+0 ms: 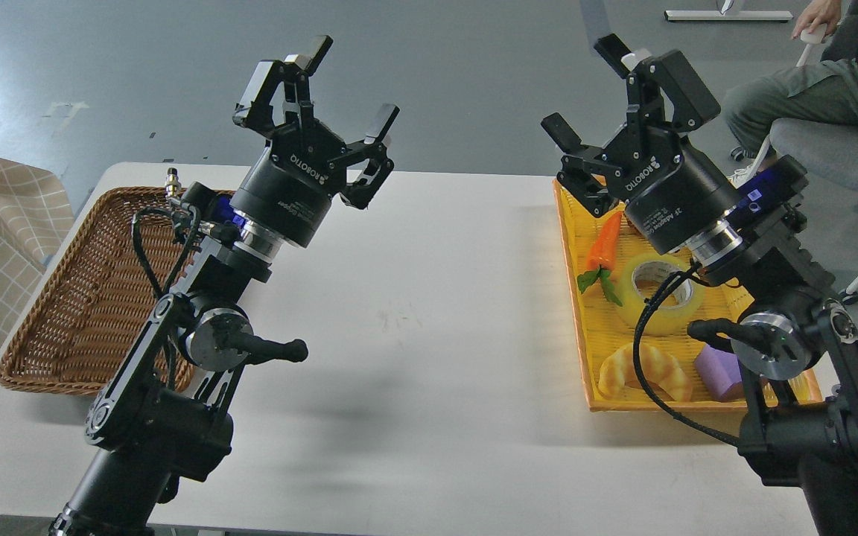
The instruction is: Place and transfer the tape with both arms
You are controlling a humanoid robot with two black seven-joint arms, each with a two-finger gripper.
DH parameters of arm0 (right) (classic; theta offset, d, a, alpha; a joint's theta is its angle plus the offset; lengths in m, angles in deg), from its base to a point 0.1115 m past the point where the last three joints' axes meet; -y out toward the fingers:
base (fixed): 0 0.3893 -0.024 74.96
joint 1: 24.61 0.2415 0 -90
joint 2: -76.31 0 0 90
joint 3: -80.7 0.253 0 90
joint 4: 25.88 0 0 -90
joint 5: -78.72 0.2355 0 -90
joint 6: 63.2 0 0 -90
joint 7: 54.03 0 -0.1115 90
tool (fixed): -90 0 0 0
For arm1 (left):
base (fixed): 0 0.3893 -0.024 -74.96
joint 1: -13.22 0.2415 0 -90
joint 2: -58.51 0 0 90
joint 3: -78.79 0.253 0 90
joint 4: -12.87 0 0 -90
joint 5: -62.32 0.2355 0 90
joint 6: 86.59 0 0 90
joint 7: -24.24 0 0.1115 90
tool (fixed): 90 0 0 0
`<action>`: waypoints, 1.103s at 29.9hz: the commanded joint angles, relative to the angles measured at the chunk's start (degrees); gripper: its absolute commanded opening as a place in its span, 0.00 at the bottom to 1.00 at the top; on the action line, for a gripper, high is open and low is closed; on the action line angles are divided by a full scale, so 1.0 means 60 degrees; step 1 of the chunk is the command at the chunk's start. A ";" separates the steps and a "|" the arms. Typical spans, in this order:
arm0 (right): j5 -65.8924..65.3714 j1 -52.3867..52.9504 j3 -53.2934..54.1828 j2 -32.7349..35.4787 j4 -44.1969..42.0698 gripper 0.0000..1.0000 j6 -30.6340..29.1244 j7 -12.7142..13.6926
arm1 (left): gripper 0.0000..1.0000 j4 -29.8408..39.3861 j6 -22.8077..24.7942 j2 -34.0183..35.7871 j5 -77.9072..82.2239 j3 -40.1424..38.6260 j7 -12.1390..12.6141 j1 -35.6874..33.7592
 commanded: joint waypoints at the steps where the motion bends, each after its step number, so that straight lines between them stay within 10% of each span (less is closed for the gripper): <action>1: -0.0001 0.0008 -0.0012 0.0000 0.0003 1.00 -0.0030 -0.0012 | 0.98 -0.0013 0.0009 -0.0012 0.0000 -0.0001 0.0000 -0.0017; 33: 0.0029 0.0081 0.0340 0.0000 0.0017 1.00 -0.0463 -0.0056 | 0.98 0.0002 0.0141 -0.0012 0.0000 -0.0001 -0.0044 -0.0032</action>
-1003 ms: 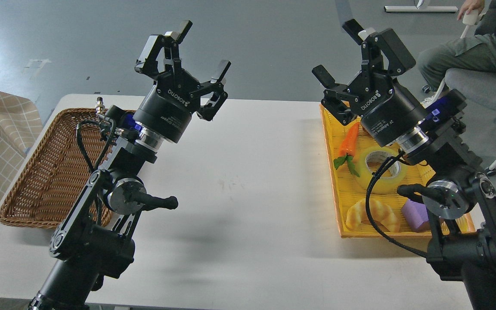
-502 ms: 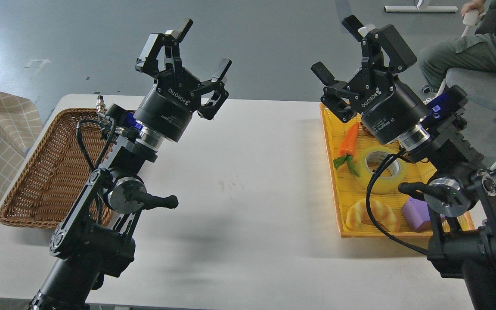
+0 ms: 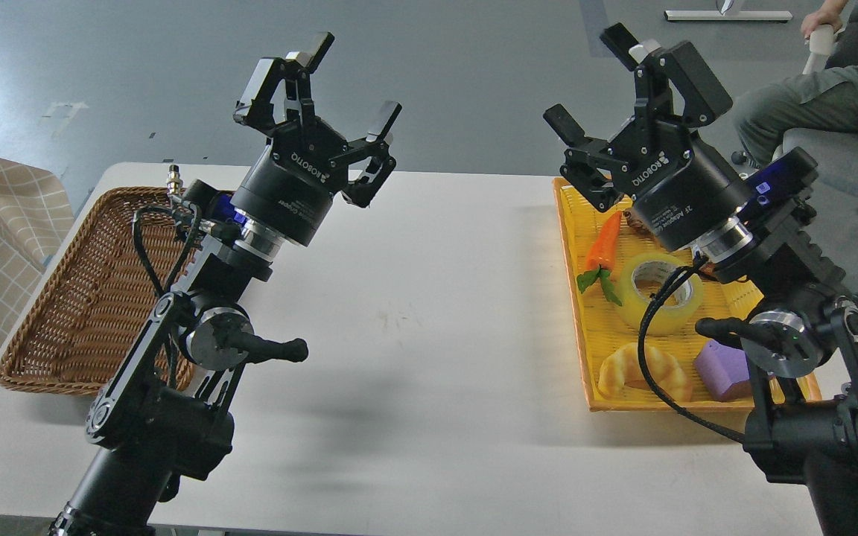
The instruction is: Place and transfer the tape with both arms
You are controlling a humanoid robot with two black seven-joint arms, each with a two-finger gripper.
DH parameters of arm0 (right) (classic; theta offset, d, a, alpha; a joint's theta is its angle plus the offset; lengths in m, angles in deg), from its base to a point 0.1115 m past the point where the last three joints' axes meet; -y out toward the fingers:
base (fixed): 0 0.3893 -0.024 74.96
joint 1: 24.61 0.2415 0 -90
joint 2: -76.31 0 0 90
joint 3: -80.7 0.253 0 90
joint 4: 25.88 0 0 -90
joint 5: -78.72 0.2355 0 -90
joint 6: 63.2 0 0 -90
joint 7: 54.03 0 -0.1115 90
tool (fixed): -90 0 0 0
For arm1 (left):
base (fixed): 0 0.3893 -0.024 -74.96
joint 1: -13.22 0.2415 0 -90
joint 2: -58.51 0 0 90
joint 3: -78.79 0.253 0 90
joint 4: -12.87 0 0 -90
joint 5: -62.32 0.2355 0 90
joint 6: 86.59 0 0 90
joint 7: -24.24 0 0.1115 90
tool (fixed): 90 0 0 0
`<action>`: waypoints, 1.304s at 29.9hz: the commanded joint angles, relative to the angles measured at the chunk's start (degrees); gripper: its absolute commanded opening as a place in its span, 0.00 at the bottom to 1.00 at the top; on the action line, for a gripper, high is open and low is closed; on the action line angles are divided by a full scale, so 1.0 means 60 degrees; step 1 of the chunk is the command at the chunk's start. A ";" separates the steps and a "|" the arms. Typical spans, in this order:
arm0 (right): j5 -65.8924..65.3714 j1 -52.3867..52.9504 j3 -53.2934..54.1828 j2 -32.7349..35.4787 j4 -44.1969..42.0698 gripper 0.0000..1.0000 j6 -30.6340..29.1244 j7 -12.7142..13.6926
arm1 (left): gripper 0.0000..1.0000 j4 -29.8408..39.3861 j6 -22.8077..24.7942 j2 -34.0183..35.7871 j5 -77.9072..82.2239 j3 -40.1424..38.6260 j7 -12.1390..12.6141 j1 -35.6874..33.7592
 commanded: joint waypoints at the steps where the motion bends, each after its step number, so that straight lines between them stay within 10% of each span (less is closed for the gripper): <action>1: 0.0005 0.0032 0.0028 0.0000 -0.0023 1.00 0.0001 0.0003 | 0.98 0.0003 0.0007 0.0000 0.0000 0.0000 -0.0001 -0.0010; 39: 0.0035 -0.0100 0.0555 0.0000 0.0256 1.00 0.0001 -0.0027 | 0.98 -0.0202 0.0169 0.0000 0.0000 -0.0029 -0.0015 0.0005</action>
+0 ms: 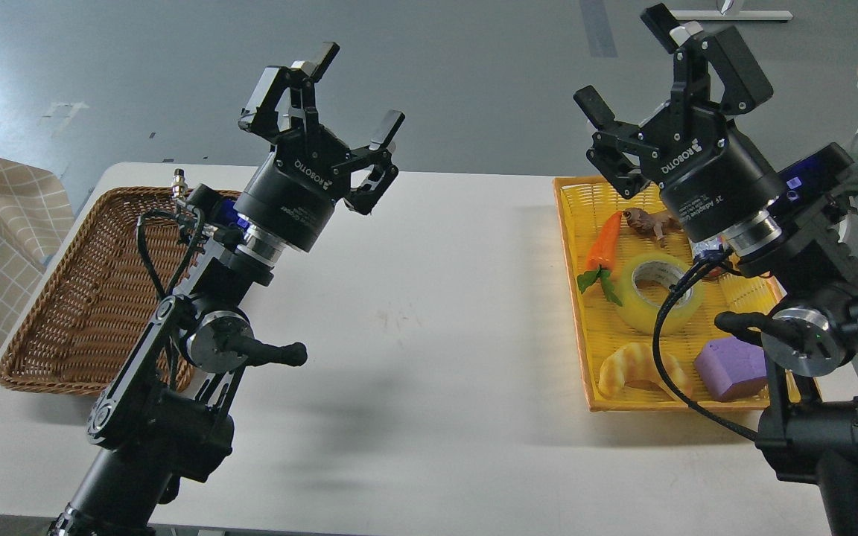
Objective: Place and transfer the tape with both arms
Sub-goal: 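Move the right gripper over the yellow tray toward the tape roll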
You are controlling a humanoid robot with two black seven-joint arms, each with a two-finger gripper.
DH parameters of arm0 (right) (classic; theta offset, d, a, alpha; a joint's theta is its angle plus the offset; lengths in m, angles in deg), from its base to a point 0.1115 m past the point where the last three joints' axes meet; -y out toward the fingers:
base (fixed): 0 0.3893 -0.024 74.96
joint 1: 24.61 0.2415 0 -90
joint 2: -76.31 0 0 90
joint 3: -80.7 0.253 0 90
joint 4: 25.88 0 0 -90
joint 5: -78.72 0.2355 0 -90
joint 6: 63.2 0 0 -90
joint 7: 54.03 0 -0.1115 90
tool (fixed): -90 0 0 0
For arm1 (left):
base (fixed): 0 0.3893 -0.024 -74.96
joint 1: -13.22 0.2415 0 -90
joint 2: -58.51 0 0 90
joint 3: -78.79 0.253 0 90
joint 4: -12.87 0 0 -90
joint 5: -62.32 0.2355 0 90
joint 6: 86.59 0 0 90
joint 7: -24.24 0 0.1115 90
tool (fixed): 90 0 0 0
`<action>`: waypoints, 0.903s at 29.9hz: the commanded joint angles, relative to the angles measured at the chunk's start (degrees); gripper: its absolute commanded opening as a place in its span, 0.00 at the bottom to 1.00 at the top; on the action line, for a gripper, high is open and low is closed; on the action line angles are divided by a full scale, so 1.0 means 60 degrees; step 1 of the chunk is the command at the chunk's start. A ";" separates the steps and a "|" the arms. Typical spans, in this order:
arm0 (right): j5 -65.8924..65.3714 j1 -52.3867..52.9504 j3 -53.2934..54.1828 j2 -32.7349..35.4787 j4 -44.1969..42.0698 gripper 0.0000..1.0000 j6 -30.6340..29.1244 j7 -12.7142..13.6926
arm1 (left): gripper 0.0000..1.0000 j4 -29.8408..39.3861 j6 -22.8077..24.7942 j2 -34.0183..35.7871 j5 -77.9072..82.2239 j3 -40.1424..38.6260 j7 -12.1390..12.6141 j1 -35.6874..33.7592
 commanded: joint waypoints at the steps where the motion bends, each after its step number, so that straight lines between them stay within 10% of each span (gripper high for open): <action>1: 0.0000 0.0021 0.0036 0.0000 -0.0026 1.00 0.0000 0.0013 | 0.98 0.0003 -0.0137 0.0000 -0.0023 -0.0022 -0.0070 -0.0012; 18: 0.0014 0.0051 0.0198 0.0000 -0.0070 1.00 0.0000 0.0013 | 0.98 0.0033 -0.0342 0.0000 -0.0359 -0.0051 -0.0071 0.0002; 27: -0.0162 0.0124 0.0139 0.0000 -0.0114 1.00 0.0000 0.0101 | 0.98 0.0047 -0.0474 0.0000 -0.0463 -0.0037 0.0676 0.0003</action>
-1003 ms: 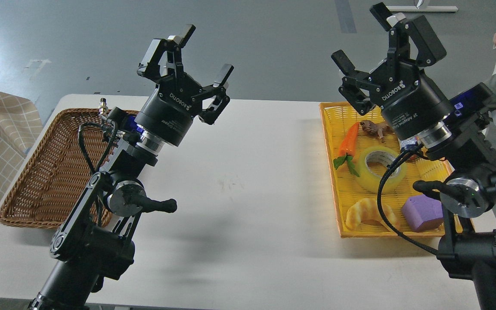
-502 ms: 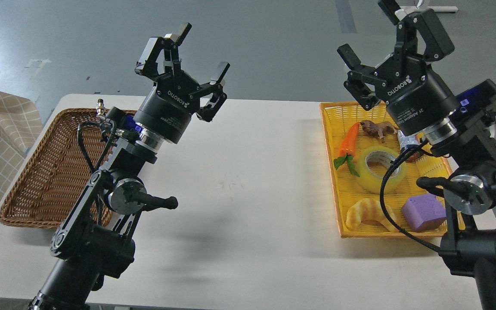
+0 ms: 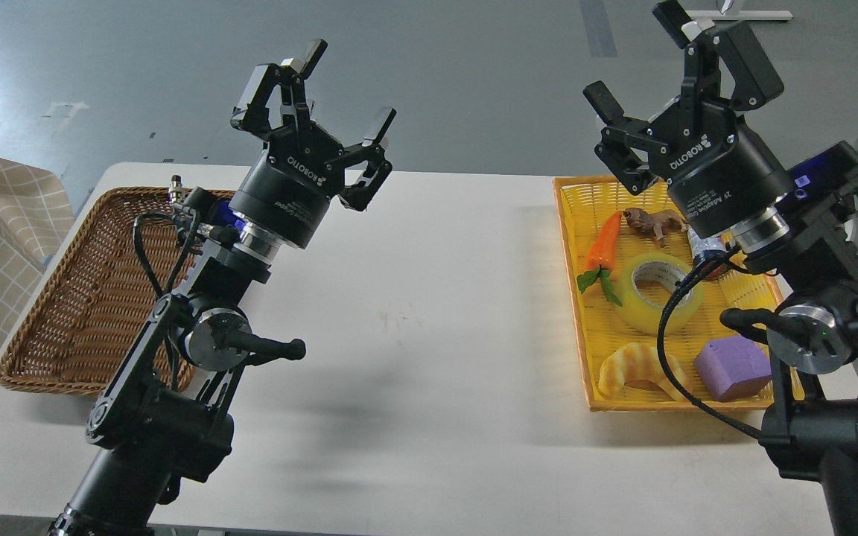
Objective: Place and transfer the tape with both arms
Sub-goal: 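Move the right gripper over the yellow tray toward the tape roll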
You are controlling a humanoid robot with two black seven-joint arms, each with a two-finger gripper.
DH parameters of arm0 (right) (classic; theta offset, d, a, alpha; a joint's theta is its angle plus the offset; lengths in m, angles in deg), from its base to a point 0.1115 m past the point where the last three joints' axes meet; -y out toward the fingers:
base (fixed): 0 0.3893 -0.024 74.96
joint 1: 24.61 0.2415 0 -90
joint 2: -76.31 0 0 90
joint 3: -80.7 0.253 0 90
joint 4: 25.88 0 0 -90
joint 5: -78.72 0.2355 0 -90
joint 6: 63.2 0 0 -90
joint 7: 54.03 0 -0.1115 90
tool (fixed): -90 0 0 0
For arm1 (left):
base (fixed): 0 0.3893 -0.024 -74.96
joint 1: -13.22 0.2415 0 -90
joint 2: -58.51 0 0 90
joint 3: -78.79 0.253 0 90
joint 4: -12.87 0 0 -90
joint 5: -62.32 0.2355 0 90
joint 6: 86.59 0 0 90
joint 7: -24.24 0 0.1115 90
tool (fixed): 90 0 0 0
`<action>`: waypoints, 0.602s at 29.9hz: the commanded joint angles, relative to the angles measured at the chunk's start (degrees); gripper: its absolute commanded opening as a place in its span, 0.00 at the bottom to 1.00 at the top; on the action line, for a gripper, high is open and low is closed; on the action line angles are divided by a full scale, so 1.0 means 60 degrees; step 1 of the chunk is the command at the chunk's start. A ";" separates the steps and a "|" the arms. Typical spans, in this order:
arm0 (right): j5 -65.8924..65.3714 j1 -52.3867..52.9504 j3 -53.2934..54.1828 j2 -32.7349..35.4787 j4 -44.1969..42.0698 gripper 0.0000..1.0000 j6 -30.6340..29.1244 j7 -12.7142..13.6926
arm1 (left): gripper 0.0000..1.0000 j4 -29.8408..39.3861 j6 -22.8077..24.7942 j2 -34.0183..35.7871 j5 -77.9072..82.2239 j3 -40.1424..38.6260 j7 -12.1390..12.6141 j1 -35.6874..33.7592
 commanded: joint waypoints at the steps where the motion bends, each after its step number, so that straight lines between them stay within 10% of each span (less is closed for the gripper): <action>1: -0.0122 0.0066 -0.0017 0.0000 -0.0030 1.00 0.0000 0.0063 | 0.98 0.0014 -0.0067 0.0000 -0.0001 0.0002 0.0314 -0.0012; 18: -0.0225 0.0227 -0.0032 0.0000 0.0117 1.00 0.0000 0.0121 | 0.98 0.0014 0.0021 0.0000 0.0028 0.0031 0.0328 -0.0085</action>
